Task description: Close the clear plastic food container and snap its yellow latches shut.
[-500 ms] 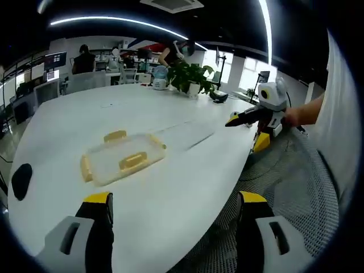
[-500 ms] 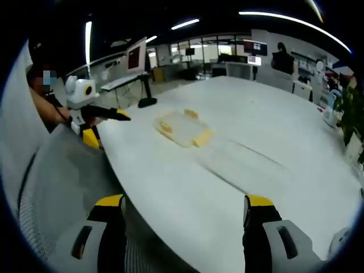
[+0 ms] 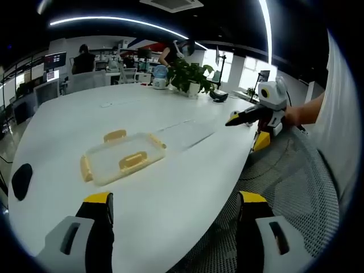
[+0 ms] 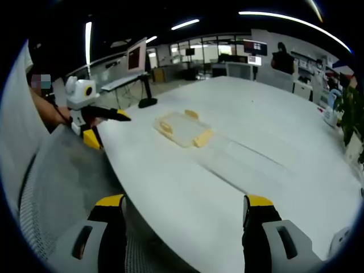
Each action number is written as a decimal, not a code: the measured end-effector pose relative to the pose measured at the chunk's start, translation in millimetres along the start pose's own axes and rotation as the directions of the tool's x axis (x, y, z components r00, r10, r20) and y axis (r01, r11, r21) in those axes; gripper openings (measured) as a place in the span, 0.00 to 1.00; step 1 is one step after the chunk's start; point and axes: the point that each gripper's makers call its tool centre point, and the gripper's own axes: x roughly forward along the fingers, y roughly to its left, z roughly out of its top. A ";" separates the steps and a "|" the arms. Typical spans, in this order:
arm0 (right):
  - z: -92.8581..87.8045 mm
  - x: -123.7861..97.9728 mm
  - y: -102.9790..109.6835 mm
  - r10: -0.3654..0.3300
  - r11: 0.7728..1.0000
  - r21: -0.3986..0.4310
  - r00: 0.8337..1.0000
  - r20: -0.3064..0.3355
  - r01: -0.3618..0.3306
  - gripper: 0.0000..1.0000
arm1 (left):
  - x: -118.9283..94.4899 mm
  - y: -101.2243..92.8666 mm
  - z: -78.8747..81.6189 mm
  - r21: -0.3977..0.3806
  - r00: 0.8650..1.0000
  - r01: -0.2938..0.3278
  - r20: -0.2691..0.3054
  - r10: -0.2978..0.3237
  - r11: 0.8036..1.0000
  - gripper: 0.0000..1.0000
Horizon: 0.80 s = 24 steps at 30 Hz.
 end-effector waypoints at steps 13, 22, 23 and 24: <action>3.6 -0.7 -0.9 0.000 1.000 -0.012 1.000 0.004 0.000 0.85 | 1.2 -1.3 0.4 0.003 1.000 0.015 -0.012 -0.015 1.000 0.90; 7.8 -0.1 -1.1 0.009 0.999 -0.033 1.000 -0.004 -0.009 0.84 | 0.7 0.9 3.3 0.011 1.000 0.019 -0.010 -0.019 1.000 0.90; 8.5 0.1 -0.9 0.010 0.999 -0.035 1.000 -0.003 -0.010 0.83 | 0.6 1.6 4.1 0.011 1.000 0.018 -0.010 -0.018 1.000 0.90; 9.0 0.2 -0.4 0.013 0.999 -0.036 1.000 -0.006 -0.013 0.82 | 0.7 2.5 4.7 0.012 1.000 0.018 -0.011 -0.018 1.000 0.90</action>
